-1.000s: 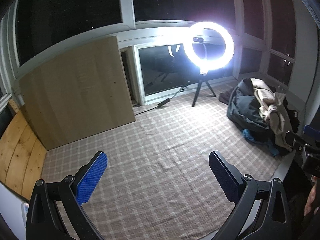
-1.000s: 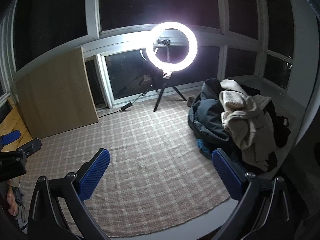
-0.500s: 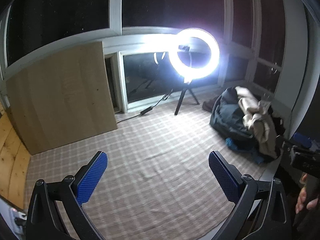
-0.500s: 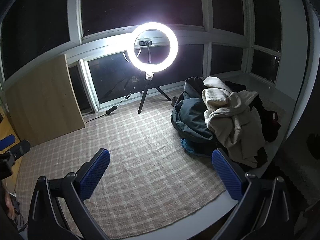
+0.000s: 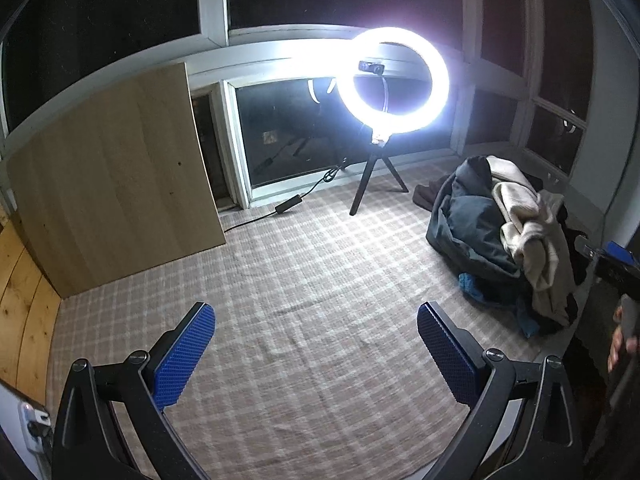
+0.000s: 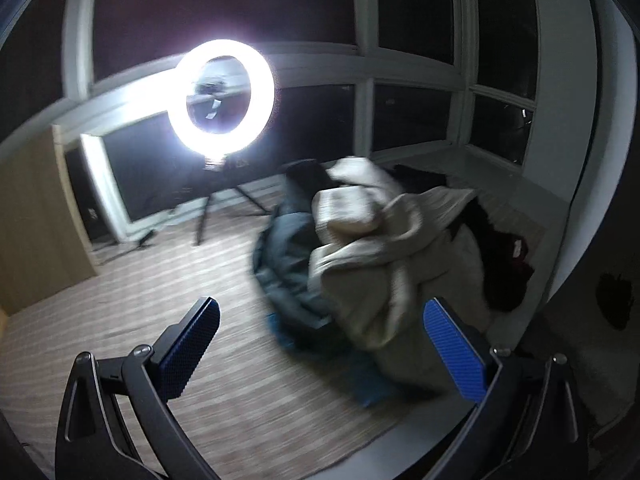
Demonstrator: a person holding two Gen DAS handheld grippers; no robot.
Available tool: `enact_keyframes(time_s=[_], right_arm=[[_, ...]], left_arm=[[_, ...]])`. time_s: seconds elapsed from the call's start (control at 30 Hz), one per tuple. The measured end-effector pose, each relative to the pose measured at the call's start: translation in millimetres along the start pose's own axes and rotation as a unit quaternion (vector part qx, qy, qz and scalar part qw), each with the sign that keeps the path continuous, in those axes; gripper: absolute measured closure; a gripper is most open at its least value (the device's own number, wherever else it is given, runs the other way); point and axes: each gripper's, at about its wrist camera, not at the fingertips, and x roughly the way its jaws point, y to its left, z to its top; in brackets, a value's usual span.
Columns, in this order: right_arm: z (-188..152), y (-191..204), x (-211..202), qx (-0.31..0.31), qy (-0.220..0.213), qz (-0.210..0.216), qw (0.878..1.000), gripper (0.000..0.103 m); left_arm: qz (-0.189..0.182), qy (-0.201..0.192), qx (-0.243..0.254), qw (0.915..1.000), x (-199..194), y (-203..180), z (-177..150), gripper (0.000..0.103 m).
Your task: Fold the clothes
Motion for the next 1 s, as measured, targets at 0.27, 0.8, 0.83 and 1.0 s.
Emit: enact_keyframes(time_s=[0.27,0.8,0.83,1.0], right_arm=[[64.5,-43.4,152.4,-0.053,0.083,0.013,0.995,0.0],[75.9,-60.3,234.1,-0.096,0.119,0.068,0.986,0.081],[78.9,-67.5,232.4,-0.08,0.121,0.086,0.986,0.085],[96.5,-95.2,208.8,-0.028,0.11,0.132,0.985,0.093]], left_arm=[[0.059,0.018,-0.027,0.9977,18.0,-23.1,12.9,0.001],[0.157,0.033,-0.085,0.9833,15.7,-8.1,25.8,0.001],[0.159,0.035,-0.087,0.9828,16.5,-8.1,26.2,0.001],[0.155,0.037,-0.08,0.984,22.0,-7.4,29.0,0.001]])
